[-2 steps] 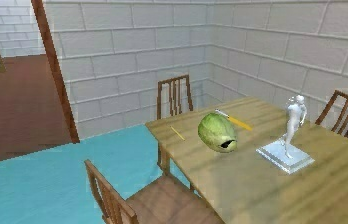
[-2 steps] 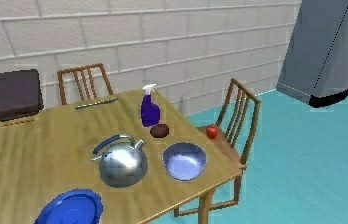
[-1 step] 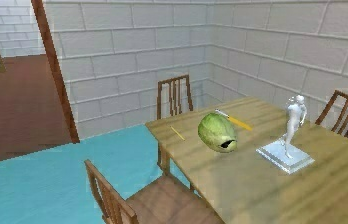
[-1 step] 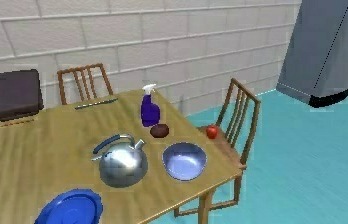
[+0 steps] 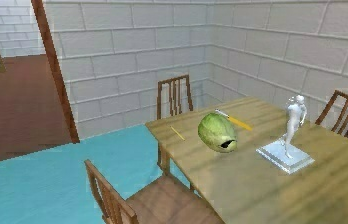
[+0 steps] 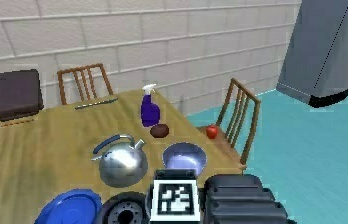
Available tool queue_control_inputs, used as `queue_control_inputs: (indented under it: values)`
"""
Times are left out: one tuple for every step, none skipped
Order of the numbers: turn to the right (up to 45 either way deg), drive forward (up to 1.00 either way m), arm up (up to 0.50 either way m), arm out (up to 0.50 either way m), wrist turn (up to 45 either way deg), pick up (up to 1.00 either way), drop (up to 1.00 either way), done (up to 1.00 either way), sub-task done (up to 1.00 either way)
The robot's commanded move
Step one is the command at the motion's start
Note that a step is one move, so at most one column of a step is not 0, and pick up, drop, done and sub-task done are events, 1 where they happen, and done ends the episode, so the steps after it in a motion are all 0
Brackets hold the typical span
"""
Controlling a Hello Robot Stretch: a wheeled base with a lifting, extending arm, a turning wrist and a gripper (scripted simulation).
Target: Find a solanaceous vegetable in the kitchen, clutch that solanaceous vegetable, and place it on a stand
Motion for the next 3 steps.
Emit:
queue_control_inputs:
  values:
    - [0.0,0.0,0.0,0.5,0.0,0.0,0.0,0.0,0.0]
    - [0.0,0.0,0.0,0.0,45.0,0.0,0.0,0.0,0.0]
    - [0.0,0.0,0.0,0.0,45.0,0.0,0.0,0.0,0.0]
